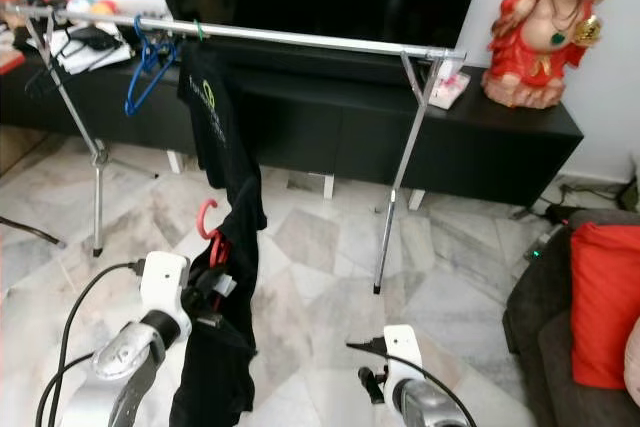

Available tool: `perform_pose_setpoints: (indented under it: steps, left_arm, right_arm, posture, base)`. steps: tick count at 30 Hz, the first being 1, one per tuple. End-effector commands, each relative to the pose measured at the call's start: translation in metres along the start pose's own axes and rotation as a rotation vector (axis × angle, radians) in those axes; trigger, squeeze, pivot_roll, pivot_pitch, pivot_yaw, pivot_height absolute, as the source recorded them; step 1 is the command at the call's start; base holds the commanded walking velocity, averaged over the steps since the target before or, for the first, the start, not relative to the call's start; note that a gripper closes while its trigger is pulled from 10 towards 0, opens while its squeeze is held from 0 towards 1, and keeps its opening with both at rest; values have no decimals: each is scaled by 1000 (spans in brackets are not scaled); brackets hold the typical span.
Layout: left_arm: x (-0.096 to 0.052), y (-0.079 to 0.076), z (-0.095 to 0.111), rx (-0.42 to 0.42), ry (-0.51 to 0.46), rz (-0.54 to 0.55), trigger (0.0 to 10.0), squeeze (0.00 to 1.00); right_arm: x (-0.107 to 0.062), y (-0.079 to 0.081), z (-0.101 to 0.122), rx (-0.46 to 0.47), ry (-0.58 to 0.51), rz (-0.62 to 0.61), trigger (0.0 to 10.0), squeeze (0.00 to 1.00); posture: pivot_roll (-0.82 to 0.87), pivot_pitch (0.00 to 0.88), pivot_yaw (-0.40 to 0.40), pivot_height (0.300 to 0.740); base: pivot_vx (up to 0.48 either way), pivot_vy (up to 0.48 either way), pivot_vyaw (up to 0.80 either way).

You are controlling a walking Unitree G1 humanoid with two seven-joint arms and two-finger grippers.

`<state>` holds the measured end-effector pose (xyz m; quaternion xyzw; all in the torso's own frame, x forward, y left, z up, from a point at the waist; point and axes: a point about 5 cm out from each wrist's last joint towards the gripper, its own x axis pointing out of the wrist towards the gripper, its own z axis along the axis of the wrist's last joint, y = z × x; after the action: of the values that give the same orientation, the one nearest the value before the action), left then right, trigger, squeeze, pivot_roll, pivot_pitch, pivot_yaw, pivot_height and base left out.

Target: Hang hanger

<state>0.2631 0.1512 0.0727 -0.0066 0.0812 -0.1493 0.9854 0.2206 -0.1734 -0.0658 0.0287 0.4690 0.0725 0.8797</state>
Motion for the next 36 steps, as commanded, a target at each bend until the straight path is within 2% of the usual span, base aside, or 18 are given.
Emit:
perform_pose_setpoints:
  steps: [1, 31, 36]
  left_arm:
    - [-1, 6, 7, 11, -28, 15, 10000, 0]
    - [-2, 8, 9, 10, -25, 20, 10000, 0]
    - [-1, 7, 9, 9, -25, 17, 10000, 0]
  right_arm:
    - [2, 6, 3, 9, -13, 15, 10000, 0]
    - [2, 6, 6, 1, -10, 8, 10000, 0]
    - [2, 6, 6, 0, -4, 12, 10000, 0]
  posture:
    - [-11, 0, -36, 740]
    - [-9, 0, -39, 740]
    - [-11, 0, -38, 740]
  base:
    - [0, 390, 0]
    - [0, 386, 0]
    - [0, 386, -596]
